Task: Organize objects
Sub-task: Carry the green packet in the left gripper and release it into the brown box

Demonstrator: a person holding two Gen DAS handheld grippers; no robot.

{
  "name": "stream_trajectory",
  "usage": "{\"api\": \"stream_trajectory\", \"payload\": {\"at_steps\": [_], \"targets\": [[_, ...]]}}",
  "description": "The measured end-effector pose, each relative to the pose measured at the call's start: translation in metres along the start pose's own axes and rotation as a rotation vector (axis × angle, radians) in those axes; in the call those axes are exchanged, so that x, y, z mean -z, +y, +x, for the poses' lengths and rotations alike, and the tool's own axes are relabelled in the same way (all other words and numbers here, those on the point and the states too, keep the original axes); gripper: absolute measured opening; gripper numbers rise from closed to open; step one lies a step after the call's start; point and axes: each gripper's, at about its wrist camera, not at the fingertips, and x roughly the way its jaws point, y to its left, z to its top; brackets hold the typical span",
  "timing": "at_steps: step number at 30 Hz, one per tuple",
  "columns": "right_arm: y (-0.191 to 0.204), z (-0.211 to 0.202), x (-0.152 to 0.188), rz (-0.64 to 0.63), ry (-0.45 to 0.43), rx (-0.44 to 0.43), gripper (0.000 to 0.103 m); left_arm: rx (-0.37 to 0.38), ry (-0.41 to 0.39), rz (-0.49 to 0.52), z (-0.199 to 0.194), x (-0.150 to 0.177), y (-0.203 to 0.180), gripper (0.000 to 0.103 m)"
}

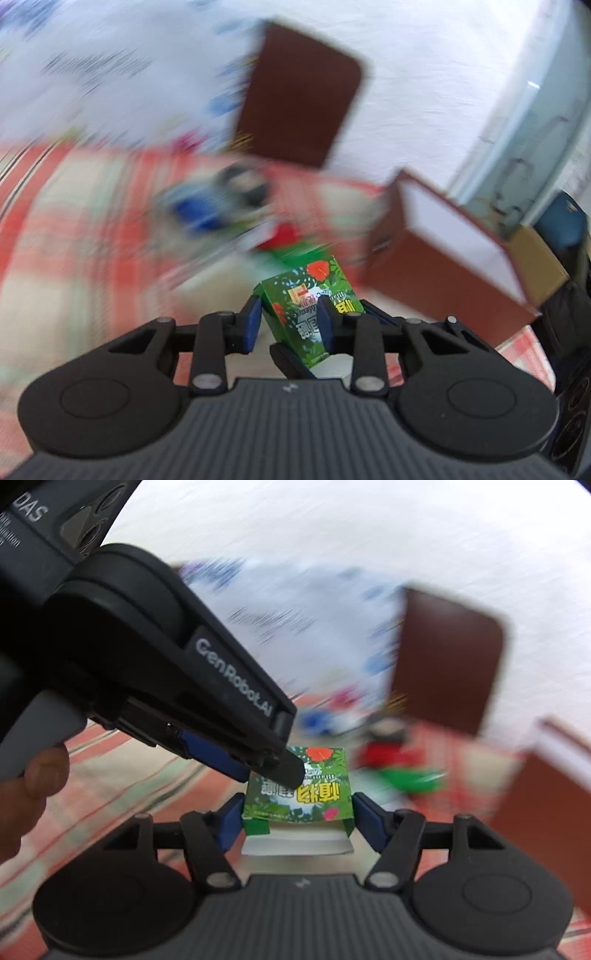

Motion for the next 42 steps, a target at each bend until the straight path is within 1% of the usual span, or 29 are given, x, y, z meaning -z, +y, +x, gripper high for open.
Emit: {"api": "stream_trajectory", "payload": {"at_steps": [4,6,8,10,13,15,17,18,19,20,22,23,24,26,27,28,29,30,31,33,34,35,37,39,42], "targets": [[-0.072,-0.012,-0.016,0.056,-0.097,0.178,0.063,0.104,-0.065,0.131,0.031,-0.03,-0.081,0.035],[-0.109,-0.014,-0.021,0.096,-0.121,0.254,0.063,0.156,-0.08,0.18,0.051,-0.036,-0.117,0.035],[-0.143,-0.012,-0.022,0.131,-0.128,0.321,0.063,0.195,-0.069,0.208,0.075,-0.04,-0.146,0.035],[-0.168,-0.005,-0.017,0.141,-0.116,0.376,0.063,0.22,-0.044,0.231,0.093,-0.038,-0.172,0.035],[-0.193,0.011,-0.006,0.128,-0.075,0.437,0.063,0.231,0.01,0.24,0.12,-0.03,-0.196,0.036],[-0.206,0.022,0.0,0.158,-0.046,0.446,0.064,0.229,0.04,0.24,0.135,-0.025,-0.204,0.036],[-0.214,0.029,0.002,0.188,-0.061,0.437,0.067,0.199,0.069,0.251,0.147,-0.019,-0.209,0.036],[-0.214,0.034,0.0,0.185,-0.066,0.457,0.069,0.185,0.077,0.254,0.148,-0.017,-0.208,0.036],[-0.214,0.038,-0.002,0.175,-0.074,0.478,0.075,0.177,0.075,0.252,0.148,-0.016,-0.207,0.036],[-0.212,0.027,0.003,0.169,-0.081,0.482,0.075,0.171,0.073,0.25,0.148,-0.016,-0.204,0.036],[-0.214,0.03,-0.002,0.193,-0.09,0.467,0.075,0.152,0.069,0.257,0.14,-0.019,-0.204,0.036],[-0.215,0.033,-0.006,0.215,-0.096,0.448,0.075,0.146,0.066,0.257,0.135,-0.02,-0.202,0.036],[-0.216,0.011,0.0,0.233,-0.108,0.438,0.075,0.14,0.062,0.261,0.128,-0.022,-0.201,0.036],[-0.22,0.007,-0.01,0.276,-0.123,0.403,0.075,0.133,0.042,0.281,0.11,-0.031,-0.202,0.036],[-0.223,-0.018,-0.005,0.305,-0.139,0.379,0.075,0.131,0.021,0.295,0.097,-0.037,-0.204,0.036],[-0.227,-0.034,-0.006,0.343,-0.156,0.352,0.074,0.13,-0.004,0.312,0.083,-0.044,-0.205,0.036],[-0.236,-0.06,-0.008,0.392,-0.181,0.319,0.074,0.131,-0.033,0.329,0.066,-0.052,-0.207,0.036],[-0.232,-0.08,-0.008,0.446,-0.207,0.279,0.074,0.132,-0.065,0.347,0.047,-0.059,-0.208,0.037],[-0.242,-0.09,-0.016,0.505,-0.237,0.239,0.074,0.128,-0.1,0.365,0.027,-0.066,-0.21,0.038],[-0.259,-0.11,-0.036,0.589,-0.296,0.185,0.075,0.114,-0.181,0.409,-0.015,-0.076,-0.213,0.045],[-0.267,-0.125,-0.05,0.616,-0.328,0.164,0.075,0.1,-0.225,0.43,-0.037,-0.079,-0.214,0.045],[-0.291,-0.135,-0.064,0.637,-0.361,0.146,0.076,0.088,-0.269,0.451,-0.058,-0.082,-0.215,0.045],[-0.301,-0.162,-0.095,0.65,-0.421,0.123,0.076,0.066,-0.348,0.48,-0.099,-0.089,-0.213,0.045],[-0.298,-0.197,-0.131,0.619,-0.482,0.111,0.076,0.047,-0.405,0.5,-0.135,-0.097,-0.208,0.045],[-0.291,-0.248,-0.193,0.515,-0.57,0.093,0.076,-0.031,-0.473,0.54,-0.178,-0.115,-0.199,0.045]]}}
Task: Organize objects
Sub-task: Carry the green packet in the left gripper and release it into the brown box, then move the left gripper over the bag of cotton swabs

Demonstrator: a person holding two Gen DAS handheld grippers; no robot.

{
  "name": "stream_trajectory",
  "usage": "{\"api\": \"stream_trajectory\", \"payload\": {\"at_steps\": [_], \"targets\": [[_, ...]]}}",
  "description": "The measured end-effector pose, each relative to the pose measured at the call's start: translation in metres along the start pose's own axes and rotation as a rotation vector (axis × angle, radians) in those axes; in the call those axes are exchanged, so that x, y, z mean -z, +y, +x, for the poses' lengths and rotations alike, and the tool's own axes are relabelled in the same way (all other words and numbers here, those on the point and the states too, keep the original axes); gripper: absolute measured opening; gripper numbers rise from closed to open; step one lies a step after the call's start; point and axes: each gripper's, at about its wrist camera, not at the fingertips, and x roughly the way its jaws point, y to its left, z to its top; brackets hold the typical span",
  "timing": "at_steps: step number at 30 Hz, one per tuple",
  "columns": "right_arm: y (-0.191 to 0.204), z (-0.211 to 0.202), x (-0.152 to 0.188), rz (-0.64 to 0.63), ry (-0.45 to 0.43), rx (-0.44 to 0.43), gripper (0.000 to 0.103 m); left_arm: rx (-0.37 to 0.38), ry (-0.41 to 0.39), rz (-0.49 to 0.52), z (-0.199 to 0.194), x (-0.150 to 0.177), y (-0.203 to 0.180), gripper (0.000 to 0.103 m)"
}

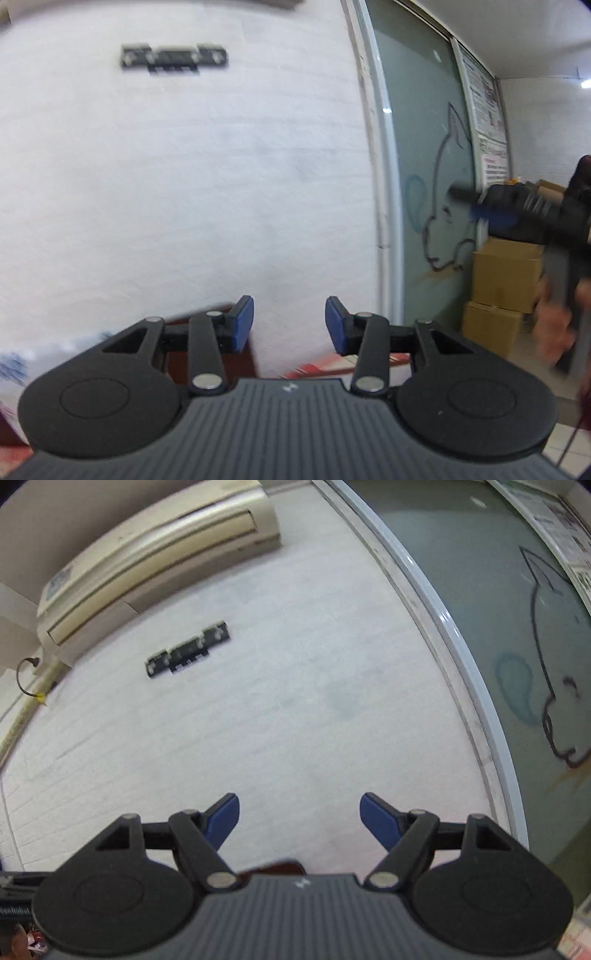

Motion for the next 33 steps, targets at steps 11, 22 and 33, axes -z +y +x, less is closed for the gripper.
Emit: {"api": "stream_trajectory", "payload": {"at_steps": [11,22,33], "targets": [[0.084,0.041,0.125,-0.159,0.192,-0.181,0.079,-0.258,0.238,-0.176,-0.003,0.11,0.117,0.051],[0.109,0.102,0.401,-0.225,0.711,-0.231,0.066,-0.27,0.634,-0.603,0.051,0.303,0.15,0.05],[0.12,0.112,0.429,-0.168,0.859,-0.265,0.035,-0.241,0.669,-0.655,0.055,0.33,0.158,0.051]]}}
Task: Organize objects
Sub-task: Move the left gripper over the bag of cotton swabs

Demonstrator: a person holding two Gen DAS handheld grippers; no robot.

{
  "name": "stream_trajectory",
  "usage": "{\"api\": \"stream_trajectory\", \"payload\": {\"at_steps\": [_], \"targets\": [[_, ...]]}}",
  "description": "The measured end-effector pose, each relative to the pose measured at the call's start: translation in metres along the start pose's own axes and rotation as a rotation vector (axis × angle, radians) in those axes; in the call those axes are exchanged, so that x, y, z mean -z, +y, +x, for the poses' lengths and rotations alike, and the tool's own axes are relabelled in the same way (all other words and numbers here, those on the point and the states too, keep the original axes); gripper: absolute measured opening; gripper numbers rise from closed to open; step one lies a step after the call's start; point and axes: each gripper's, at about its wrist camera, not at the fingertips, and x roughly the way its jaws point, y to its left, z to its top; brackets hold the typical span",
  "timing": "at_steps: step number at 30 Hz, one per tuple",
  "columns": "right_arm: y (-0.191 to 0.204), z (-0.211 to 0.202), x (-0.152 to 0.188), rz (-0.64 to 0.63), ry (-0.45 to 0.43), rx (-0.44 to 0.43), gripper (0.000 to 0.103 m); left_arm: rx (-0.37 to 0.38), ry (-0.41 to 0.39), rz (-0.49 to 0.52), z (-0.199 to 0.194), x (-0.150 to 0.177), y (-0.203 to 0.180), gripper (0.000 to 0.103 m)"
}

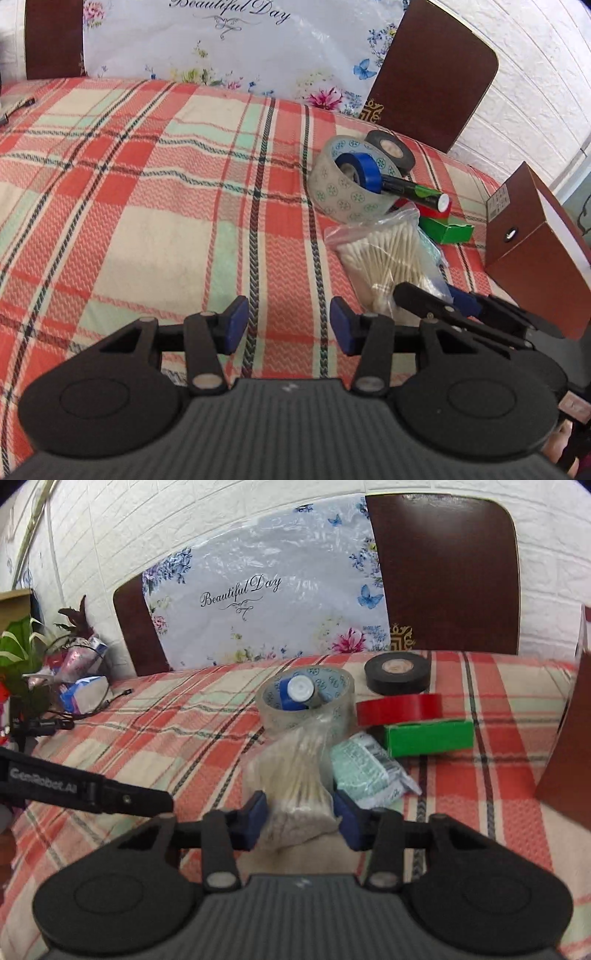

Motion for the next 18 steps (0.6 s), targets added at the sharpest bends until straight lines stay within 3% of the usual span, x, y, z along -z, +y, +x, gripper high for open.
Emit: {"api": "stream_trajectory", "payload": {"at_steps": [7,12,15,18], "targets": [[-0.013,-0.064,0.038,0.172,0.029,-0.105,0.032,0.146,0.023,0.003,-0.014,0.014,-0.018,0.06],[-0.036,-0.115,0.079,0.327,0.024,-0.061,0.032,0.232,0.093,0.085,-0.015,0.036,-0.056,0.06],[-0.044,-0.142,0.092,0.358,-0.011,-0.006,0.032,0.285,0.144,0.136,-0.011,0.052,-0.082,0.06],[-0.046,-0.157,0.099,0.354,-0.025,0.028,0.046,0.308,0.185,0.179,-0.005,0.066,-0.106,0.06]]}}
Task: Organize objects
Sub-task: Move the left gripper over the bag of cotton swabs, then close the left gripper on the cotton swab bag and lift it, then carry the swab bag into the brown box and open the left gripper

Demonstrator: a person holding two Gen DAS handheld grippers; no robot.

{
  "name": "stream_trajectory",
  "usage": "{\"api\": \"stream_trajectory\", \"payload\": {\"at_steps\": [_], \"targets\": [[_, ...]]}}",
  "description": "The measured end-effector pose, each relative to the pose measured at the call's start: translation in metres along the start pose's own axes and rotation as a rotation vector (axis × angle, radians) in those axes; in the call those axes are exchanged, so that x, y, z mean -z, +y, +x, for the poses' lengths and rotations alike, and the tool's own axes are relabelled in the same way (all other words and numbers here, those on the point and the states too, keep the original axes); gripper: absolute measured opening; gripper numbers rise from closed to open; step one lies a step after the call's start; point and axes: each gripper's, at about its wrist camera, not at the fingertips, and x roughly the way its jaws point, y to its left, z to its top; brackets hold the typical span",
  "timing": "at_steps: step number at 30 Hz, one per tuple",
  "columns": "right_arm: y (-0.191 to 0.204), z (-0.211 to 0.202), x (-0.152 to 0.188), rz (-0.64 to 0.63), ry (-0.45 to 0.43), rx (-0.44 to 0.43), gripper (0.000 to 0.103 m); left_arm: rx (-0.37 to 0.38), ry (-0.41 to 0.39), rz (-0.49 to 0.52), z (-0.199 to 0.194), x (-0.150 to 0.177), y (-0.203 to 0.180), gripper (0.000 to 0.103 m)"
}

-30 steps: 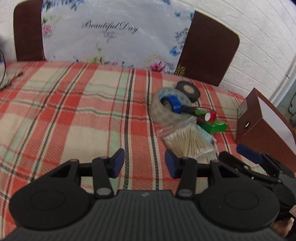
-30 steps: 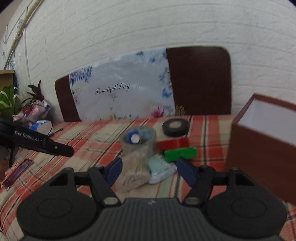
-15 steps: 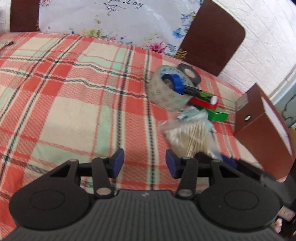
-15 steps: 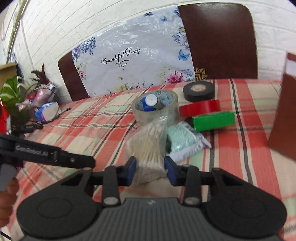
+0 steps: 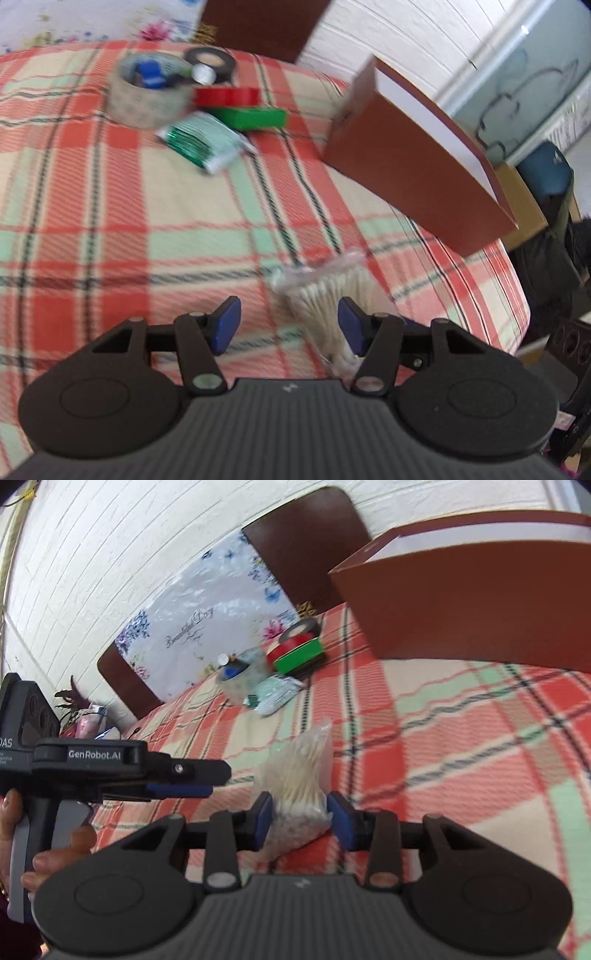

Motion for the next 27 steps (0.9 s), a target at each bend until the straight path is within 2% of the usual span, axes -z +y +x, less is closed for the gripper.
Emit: {"api": "stream_trajectory", "payload": {"at_steps": [1,2,4,7,9,10,11,12,13,15,17,19,24,27], "targets": [[-0.001,-0.003,0.002,-0.005,-0.01,0.005,0.061,-0.004,0.009,0.012,0.004,0.002,-0.006,0.06],[-0.001,-0.006,0.004,-0.02,-0.021,0.02,0.068,-0.009,0.016,0.022,0.008,0.003,-0.01,0.06],[0.003,-0.007,0.007,-0.076,-0.025,0.042,0.069,-0.02,0.029,0.024,0.015,0.005,-0.016,0.06],[0.013,-0.001,0.011,-0.175,-0.018,0.059,0.077,-0.017,0.03,0.001,0.024,0.007,-0.02,0.06],[0.02,0.007,0.016,-0.255,-0.014,0.084,0.077,-0.019,0.02,0.002,0.026,0.008,-0.024,0.059],[0.024,0.012,0.018,-0.293,-0.009,0.099,0.077,-0.016,0.015,0.001,0.027,0.009,-0.025,0.057],[0.027,0.017,0.021,-0.334,-0.004,0.119,0.079,-0.002,0.016,0.003,0.028,0.009,-0.026,0.047],[0.031,0.022,0.023,-0.373,-0.003,0.139,0.079,0.024,0.019,0.001,0.029,0.009,-0.028,0.037],[0.035,0.026,0.025,-0.407,-0.005,0.157,0.077,0.044,0.024,-0.004,0.031,0.008,-0.029,0.034],[0.041,0.031,0.027,-0.453,-0.022,0.192,0.069,0.027,0.014,0.021,0.032,0.005,-0.037,0.029],[0.042,0.032,0.022,-0.45,-0.038,0.206,0.056,0.002,-0.002,0.064,0.031,-0.002,-0.048,0.026],[0.039,0.028,0.014,-0.43,-0.072,0.214,0.052,0.008,-0.024,0.097,0.027,-0.012,-0.059,0.025],[0.036,0.007,-0.018,-0.439,-0.275,0.281,0.052,0.043,-0.158,0.239,0.012,-0.048,-0.101,0.025],[0.029,0.002,-0.045,-0.437,-0.382,0.327,0.052,0.056,-0.228,0.303,0.018,-0.074,-0.126,0.025]]}}
